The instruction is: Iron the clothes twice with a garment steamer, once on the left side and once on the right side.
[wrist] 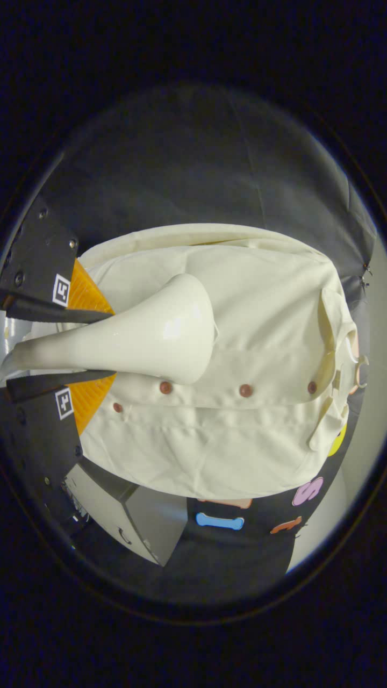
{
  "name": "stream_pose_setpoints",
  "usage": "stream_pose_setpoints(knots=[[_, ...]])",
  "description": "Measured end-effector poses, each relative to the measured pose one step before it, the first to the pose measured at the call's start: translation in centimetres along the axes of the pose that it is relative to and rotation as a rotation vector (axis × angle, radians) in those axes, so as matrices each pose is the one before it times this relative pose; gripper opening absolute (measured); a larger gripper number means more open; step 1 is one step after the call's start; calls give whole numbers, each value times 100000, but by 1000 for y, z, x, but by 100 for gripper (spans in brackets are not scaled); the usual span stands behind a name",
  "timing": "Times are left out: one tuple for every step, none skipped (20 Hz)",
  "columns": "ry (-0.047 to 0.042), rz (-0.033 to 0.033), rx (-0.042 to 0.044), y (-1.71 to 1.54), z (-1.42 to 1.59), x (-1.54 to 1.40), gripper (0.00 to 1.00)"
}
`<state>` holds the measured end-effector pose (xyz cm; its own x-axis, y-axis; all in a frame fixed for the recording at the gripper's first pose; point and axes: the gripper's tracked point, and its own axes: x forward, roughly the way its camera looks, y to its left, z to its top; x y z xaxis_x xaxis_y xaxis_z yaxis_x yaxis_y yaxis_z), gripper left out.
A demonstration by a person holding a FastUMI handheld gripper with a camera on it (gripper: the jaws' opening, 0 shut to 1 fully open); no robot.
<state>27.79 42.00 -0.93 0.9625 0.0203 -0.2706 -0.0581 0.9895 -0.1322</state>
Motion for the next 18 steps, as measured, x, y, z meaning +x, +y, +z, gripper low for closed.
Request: stream_pose_setpoints(knots=[[1190,-27,-78,124,-1242,166,40],[726,13,-610,160,-1019,253,40],[1768,32,-956,345,-1238,285,41],[1788,-913,-1135,141,-1127,296,41],[986,-320,-1602,136,-1095,262,41],[1634,-74,-351,216,-1100,280,41],[1562,-196,-71,296,-1199,29,41],[876,-534,216,214,-927,156,41],[890,-582,438,54,-866,328,41],[1196,-356,271,161,-965,329,41],[1702,-113,-244,267,-1061,252,41],[2123,-343,-516,75,-1071,224,41],[1736,-400,-543,14,-1065,216,41],[896,-514,104,6,-793,350,41],[547,-376,249,102,-837,278,41],[728,-192,100,93,-893,334,41],[1918,-516,38,-22,-1115,277,41],[1557,-175,13,16,-1095,353,41]])
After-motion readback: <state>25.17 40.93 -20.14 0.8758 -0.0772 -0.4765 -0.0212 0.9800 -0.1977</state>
